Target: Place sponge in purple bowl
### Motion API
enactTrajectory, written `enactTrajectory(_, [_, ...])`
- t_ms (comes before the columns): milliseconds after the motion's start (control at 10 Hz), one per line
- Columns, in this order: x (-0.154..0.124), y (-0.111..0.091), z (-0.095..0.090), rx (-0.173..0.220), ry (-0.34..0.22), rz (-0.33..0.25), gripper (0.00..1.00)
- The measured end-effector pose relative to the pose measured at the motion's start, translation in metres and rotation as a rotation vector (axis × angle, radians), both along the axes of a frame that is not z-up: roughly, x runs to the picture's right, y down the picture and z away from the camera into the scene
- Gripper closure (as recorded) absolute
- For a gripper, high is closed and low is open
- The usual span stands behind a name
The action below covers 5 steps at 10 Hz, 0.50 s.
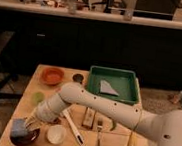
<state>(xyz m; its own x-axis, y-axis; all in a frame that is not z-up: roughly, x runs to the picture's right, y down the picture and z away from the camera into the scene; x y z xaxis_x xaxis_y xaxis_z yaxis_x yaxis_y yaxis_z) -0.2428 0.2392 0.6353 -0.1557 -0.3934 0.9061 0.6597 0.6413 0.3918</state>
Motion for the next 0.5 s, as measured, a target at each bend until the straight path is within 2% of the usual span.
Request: enactTrajectory(500, [-0.0006, 0.0002, -0.0002, 0.0, -0.001, -0.001, 0.4])
